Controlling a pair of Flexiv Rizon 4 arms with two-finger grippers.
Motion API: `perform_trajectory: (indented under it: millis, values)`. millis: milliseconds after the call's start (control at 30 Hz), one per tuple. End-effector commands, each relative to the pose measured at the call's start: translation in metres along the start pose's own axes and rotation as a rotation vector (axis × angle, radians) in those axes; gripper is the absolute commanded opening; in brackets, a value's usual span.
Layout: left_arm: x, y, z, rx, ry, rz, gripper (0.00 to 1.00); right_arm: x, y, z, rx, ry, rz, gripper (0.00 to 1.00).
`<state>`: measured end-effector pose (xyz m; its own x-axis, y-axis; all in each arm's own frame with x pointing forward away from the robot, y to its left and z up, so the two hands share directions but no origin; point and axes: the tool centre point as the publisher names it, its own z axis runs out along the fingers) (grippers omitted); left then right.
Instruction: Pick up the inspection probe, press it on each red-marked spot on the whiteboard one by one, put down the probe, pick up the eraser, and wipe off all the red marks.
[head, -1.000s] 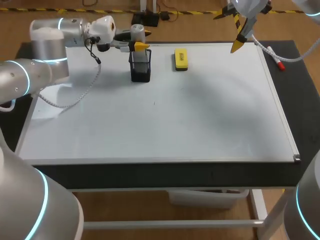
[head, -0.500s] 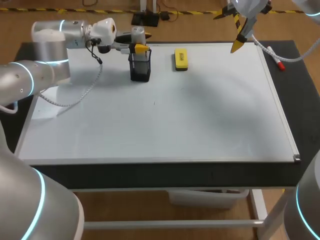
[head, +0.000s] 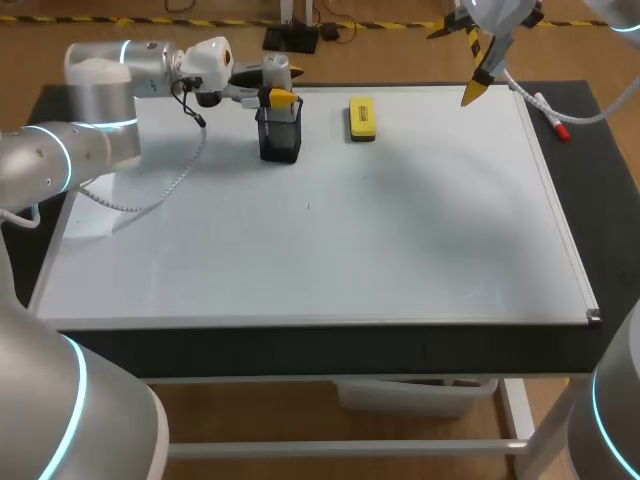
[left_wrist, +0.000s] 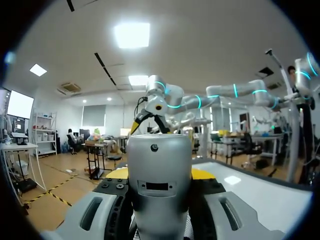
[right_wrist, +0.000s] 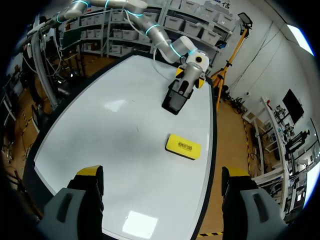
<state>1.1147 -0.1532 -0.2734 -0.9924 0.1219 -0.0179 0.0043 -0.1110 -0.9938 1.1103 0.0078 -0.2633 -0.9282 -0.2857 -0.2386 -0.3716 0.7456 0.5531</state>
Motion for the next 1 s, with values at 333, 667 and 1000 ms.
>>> perform_trajectory:
  millis: [333,667,1000]
  values:
    - [0.002,0.001,-0.004,0.004,0.013,-0.017,1.0,0.0,0.0,-0.001,0.004,0.002,-0.001,1.0]
    - [0.008,-0.014,-0.011,-0.036,-0.041,0.023,1.0,0.0,0.0,-0.001,0.004,0.002,-0.001,1.0]
    - [0.018,-0.024,-0.033,-0.339,-0.205,0.088,1.0,0.0,0.0,-0.001,0.004,0.002,-0.001,1.0]
